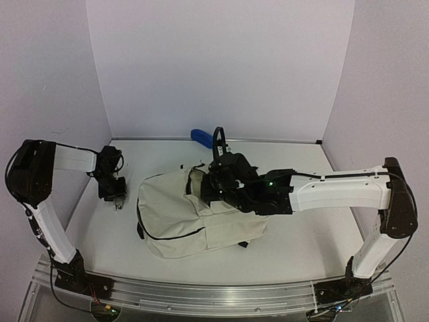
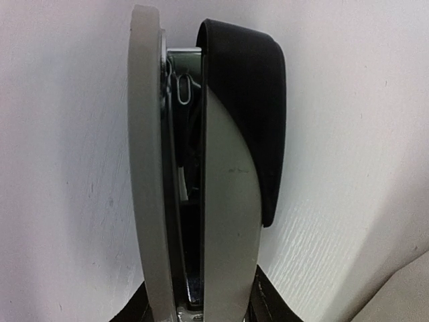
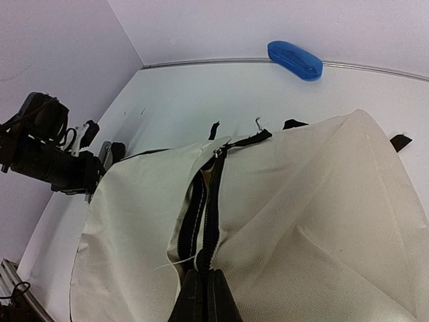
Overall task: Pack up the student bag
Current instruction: Pick up the stationery from the center of the board, then place the stationery in the student bag.
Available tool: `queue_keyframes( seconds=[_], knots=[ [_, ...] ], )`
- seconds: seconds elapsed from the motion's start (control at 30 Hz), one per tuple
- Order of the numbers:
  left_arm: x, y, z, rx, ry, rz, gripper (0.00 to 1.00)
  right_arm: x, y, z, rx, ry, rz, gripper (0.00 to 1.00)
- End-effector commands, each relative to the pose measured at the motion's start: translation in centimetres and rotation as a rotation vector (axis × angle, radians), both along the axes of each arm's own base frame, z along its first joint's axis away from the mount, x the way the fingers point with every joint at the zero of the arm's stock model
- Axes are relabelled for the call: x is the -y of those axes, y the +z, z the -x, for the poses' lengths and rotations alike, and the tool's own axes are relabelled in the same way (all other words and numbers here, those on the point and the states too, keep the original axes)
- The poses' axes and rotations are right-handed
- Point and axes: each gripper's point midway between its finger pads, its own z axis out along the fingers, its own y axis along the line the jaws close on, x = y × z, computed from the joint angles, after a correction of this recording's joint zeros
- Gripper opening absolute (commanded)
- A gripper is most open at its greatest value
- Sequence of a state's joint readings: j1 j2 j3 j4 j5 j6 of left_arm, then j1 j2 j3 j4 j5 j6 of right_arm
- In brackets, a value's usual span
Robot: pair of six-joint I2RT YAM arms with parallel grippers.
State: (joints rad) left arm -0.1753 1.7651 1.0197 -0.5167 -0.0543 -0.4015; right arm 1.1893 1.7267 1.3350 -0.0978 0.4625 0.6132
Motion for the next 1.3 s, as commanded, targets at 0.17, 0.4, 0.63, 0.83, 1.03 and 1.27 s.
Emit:
queue_keyframes(
  seconds=[0.17,0.4,0.63,0.83,1.03,1.27],
  knots=[
    [2.5,10.1,-0.4,0.249,-0.045,0.179,0.27,-0.4,5.8,-0.6,0.088,-0.027,-0.145,0.0],
    [9.4,18.5,3.0,0.291,-0.24,0.58,0.23,0.1,6.6,-1.5,0.102,-0.041,-0.15,0.0],
    [14.9,25.0,9.2,0.259,-0.466,0.917,0.22,0.5,6.7,-2.6,0.091,-0.056,-0.167,0.0],
    [18.1,25.1,12.1,0.188,-0.58,0.942,0.2,0.5,7.2,-2.8,0.089,-0.053,-0.183,0.0],
    [20.9,24.2,13.5,0.111,-0.672,0.898,0.17,0.7,7.5,-2.8,0.088,-0.063,-0.195,0.0],
    [24.4,22.3,14.9,-0.003,-0.76,0.844,0.16,0.7,8.4,-3.0,0.101,-0.071,-0.207,0.0]
  ],
)
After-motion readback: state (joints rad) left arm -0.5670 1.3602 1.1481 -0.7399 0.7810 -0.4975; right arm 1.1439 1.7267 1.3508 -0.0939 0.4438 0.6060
